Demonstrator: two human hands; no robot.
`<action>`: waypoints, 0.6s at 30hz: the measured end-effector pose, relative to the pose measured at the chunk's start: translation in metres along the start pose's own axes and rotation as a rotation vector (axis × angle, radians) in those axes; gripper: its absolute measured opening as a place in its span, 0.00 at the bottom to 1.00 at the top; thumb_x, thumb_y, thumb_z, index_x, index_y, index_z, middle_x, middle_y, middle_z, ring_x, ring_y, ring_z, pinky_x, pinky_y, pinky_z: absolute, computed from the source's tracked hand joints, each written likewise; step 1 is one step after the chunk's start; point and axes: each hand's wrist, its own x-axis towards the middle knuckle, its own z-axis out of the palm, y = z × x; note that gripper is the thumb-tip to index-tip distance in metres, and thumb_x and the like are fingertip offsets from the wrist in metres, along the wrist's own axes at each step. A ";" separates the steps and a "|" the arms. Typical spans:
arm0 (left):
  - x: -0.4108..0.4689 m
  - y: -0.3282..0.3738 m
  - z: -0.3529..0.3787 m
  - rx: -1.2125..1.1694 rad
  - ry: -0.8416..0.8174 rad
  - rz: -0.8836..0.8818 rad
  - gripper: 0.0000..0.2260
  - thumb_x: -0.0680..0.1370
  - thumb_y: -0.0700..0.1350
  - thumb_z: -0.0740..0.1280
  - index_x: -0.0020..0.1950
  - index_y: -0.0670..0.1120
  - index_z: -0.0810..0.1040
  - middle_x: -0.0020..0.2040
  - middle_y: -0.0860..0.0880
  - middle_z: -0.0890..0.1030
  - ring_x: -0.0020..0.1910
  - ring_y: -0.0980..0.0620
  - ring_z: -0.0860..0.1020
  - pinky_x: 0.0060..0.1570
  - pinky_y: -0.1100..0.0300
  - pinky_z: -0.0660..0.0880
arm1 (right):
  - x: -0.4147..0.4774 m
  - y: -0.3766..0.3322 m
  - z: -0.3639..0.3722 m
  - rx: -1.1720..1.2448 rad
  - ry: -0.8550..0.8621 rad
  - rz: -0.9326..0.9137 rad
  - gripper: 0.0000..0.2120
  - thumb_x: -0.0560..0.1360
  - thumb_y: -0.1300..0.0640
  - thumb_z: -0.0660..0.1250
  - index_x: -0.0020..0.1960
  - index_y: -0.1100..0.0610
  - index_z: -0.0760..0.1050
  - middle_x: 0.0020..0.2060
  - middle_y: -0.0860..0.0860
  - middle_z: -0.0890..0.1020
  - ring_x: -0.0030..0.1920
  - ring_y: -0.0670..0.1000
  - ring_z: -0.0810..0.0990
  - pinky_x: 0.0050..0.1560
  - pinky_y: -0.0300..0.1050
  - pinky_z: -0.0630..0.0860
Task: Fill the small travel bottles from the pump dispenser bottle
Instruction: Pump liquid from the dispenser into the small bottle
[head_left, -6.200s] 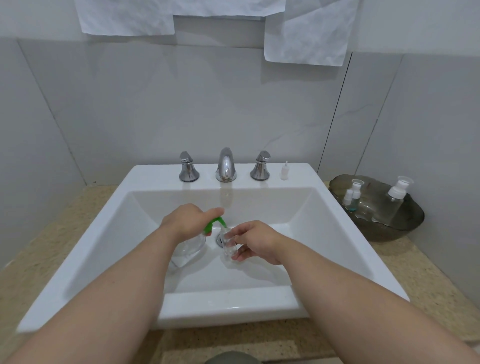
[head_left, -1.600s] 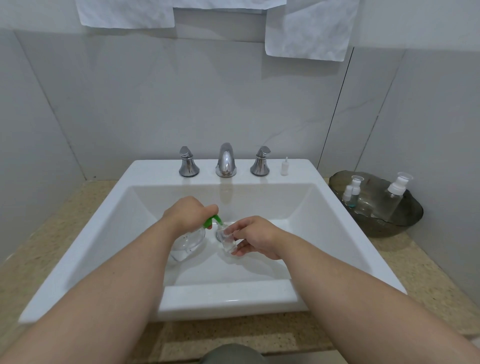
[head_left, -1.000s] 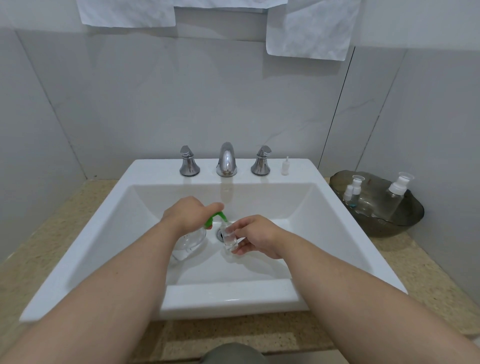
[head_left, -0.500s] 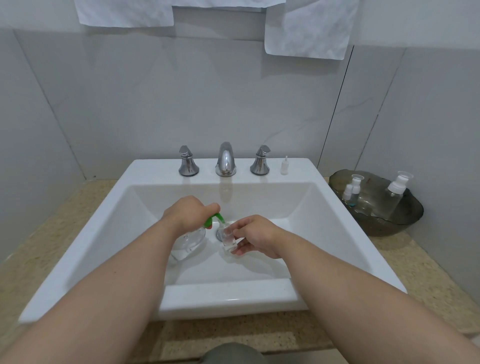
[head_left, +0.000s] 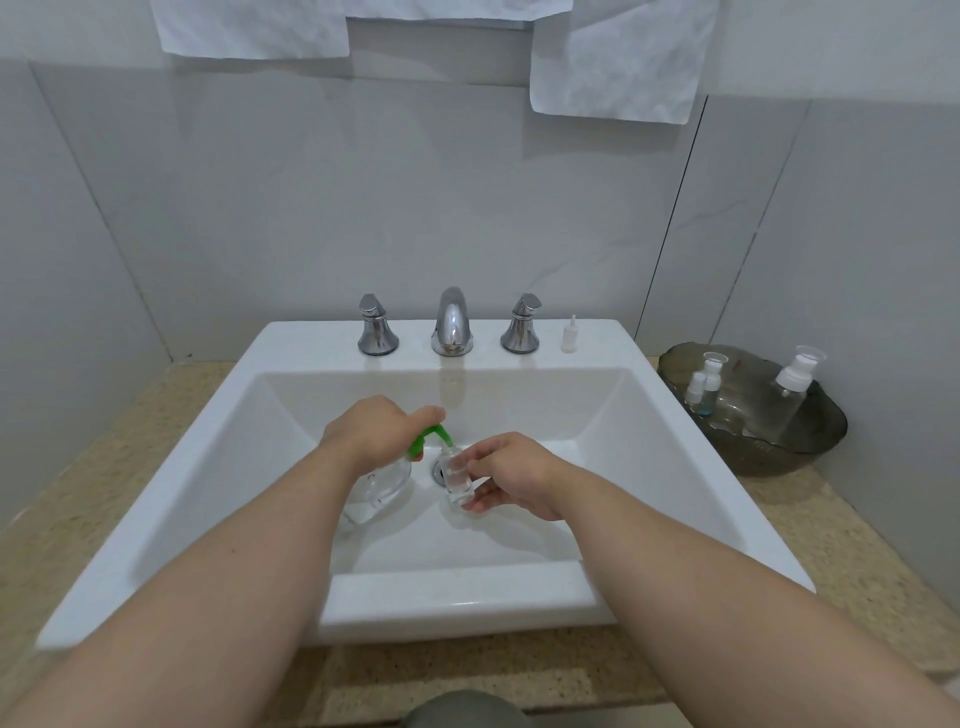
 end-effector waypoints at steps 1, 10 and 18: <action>0.000 0.000 0.000 0.002 0.001 0.004 0.30 0.76 0.70 0.63 0.30 0.47 0.84 0.32 0.51 0.80 0.36 0.48 0.79 0.42 0.54 0.71 | 0.000 0.000 0.000 0.003 0.000 -0.003 0.11 0.81 0.69 0.60 0.55 0.63 0.81 0.48 0.60 0.81 0.35 0.57 0.81 0.45 0.48 0.83; -0.001 0.003 0.000 0.003 -0.014 -0.004 0.29 0.76 0.69 0.64 0.29 0.47 0.84 0.29 0.51 0.76 0.34 0.48 0.77 0.41 0.54 0.70 | 0.000 0.000 0.000 0.003 -0.005 -0.010 0.10 0.80 0.69 0.62 0.54 0.64 0.81 0.48 0.60 0.82 0.36 0.57 0.81 0.44 0.48 0.82; -0.001 0.005 -0.001 -0.001 -0.018 -0.013 0.25 0.75 0.63 0.65 0.29 0.46 0.83 0.28 0.51 0.77 0.32 0.47 0.75 0.40 0.55 0.70 | 0.000 -0.001 0.000 0.001 -0.004 -0.006 0.10 0.81 0.69 0.62 0.52 0.62 0.82 0.49 0.60 0.82 0.38 0.58 0.82 0.45 0.48 0.83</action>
